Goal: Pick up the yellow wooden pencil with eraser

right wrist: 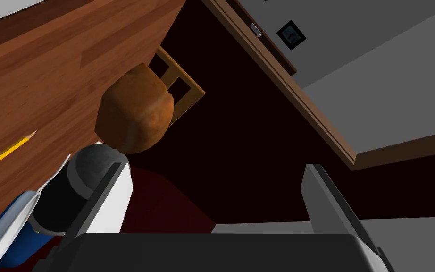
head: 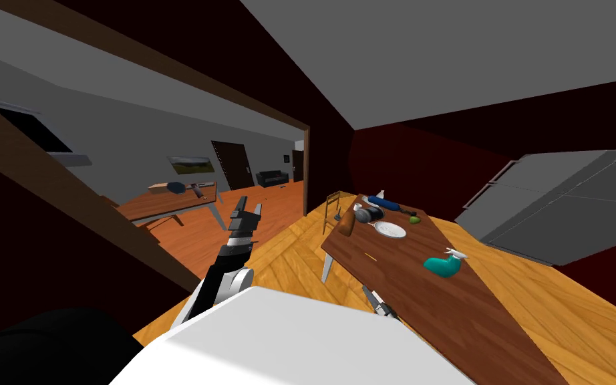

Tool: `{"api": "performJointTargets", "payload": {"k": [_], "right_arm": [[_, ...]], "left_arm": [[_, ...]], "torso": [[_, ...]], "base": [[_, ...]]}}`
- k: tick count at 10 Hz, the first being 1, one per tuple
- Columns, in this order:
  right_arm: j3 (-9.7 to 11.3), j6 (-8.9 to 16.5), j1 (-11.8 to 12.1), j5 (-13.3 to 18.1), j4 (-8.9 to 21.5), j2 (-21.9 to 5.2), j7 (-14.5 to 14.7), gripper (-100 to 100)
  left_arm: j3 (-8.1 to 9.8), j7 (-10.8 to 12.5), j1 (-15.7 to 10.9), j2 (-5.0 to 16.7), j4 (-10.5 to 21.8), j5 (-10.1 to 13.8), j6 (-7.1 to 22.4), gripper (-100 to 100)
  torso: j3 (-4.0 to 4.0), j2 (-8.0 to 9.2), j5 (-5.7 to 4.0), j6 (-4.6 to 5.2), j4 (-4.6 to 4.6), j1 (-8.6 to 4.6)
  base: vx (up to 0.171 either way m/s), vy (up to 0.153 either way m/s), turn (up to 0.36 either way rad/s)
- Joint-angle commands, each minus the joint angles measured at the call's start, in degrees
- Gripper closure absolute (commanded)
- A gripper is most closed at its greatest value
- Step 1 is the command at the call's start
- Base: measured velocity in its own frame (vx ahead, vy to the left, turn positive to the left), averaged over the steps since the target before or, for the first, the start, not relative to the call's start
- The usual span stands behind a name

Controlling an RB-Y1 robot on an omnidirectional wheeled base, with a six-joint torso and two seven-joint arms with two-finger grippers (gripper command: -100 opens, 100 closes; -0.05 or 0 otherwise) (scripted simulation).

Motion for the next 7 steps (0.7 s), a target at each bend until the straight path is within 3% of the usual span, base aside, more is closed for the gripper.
{"api": "performJointTargets", "payload": {"k": [1, 2, 3, 4, 7], "right_arm": [[0.7, 0.2, 1.4, 2.0, 2.9, -2.4, 1.0, -100], [0.7, 0.2, 1.4, 2.0, 3.7, -2.4, 1.0, -100], [1.3, 0.0, 2.4, 3.7, 5.9, -4.4, 1.9, -100], [1.3, 0.0, 2.4, 3.7, 5.7, -4.4, 1.9, -100], [1.9, -0.2, 3.3, 5.5, 10.4, -6.3, 2.9, -100]], "left_arm": [[0.0, 0.0, 0.0, 0.0, 0.0, 0.0, 0.0, 0], [0.0, 0.0, 0.0, 0.0, 0.0, 0.0, 0.0, 0], [0.0, 0.0, 0.0, 0.0, 0.0, 0.0, 0.0, 0], [-0.01, 0.0, 0.0, 0.0, 0.0, 0.0, 0.0, 0], [0.0, 0.0, 0.0, 0.0, 0.0, 0.0, 0.0, 0]], "torso": [[0.0, 0.0, 0.0, 0.0, 0.0, 0.0], [-0.02, -0.05, 0.01, -0.02, -0.01, 0.06], [-0.01, -0.01, 0.01, 0.01, 0.0, 0.06], [-0.01, -0.02, 0.04, -0.01, 0.0, 0.17], [0.05, 0.08, -0.02, -0.03, 0.03, -0.06]], "base": [[0.075, 0.098, 0.141], [0.063, 0.09, 0.084], [0.071, 0.122, 0.167], [0.061, 0.094, 0.064], [0.036, 0.052, 0.082]]}}
